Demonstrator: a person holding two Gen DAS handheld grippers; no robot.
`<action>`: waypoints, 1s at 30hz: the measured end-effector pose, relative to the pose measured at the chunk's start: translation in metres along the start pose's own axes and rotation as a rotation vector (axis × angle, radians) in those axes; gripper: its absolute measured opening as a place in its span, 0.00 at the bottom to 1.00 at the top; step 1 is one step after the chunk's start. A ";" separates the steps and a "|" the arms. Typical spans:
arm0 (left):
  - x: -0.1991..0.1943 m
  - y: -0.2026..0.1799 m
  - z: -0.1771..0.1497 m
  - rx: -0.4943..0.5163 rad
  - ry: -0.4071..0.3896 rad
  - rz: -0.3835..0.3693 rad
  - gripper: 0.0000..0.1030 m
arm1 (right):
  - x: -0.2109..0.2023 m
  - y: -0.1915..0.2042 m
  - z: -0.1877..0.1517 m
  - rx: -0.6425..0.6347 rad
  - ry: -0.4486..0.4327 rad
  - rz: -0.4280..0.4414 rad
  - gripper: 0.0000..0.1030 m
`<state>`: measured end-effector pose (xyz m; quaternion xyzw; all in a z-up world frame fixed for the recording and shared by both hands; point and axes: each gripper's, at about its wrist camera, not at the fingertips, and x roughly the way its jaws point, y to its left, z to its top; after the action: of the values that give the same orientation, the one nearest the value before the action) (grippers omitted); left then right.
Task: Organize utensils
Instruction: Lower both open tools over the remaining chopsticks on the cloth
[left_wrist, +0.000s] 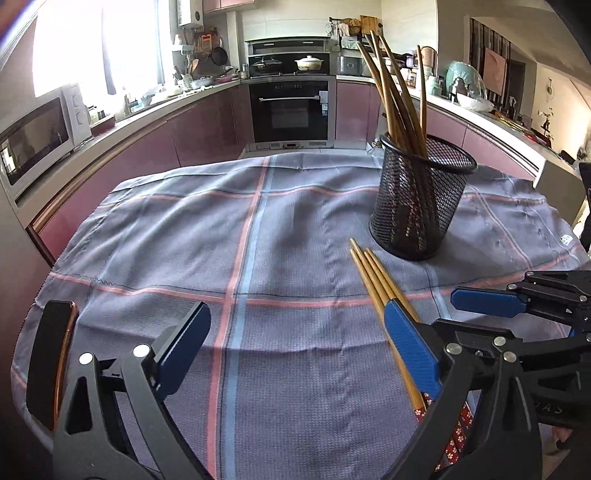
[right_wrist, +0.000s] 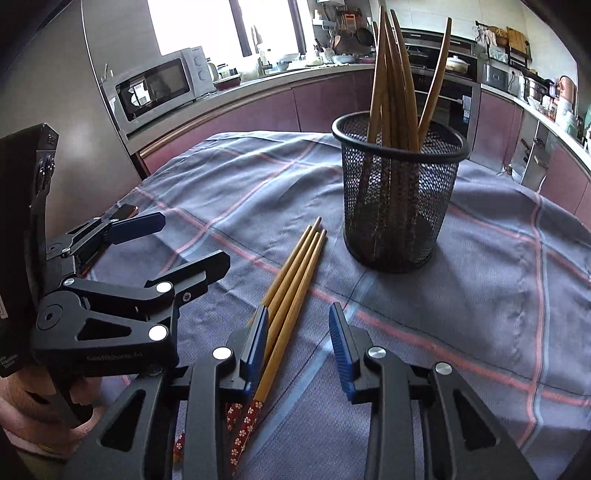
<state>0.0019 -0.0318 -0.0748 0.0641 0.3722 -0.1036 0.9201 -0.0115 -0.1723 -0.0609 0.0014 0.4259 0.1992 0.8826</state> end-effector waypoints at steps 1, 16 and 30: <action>0.002 -0.002 -0.001 0.006 0.010 -0.005 0.87 | 0.000 -0.001 -0.001 0.002 0.007 0.004 0.26; 0.025 -0.011 -0.005 0.025 0.095 -0.062 0.75 | 0.011 -0.003 -0.007 0.023 0.057 0.018 0.22; 0.030 -0.019 -0.007 0.051 0.126 -0.108 0.75 | 0.012 -0.014 -0.007 0.052 0.068 0.018 0.13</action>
<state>0.0138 -0.0528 -0.1012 0.0737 0.4297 -0.1585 0.8859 -0.0052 -0.1817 -0.0765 0.0216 0.4607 0.1958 0.8654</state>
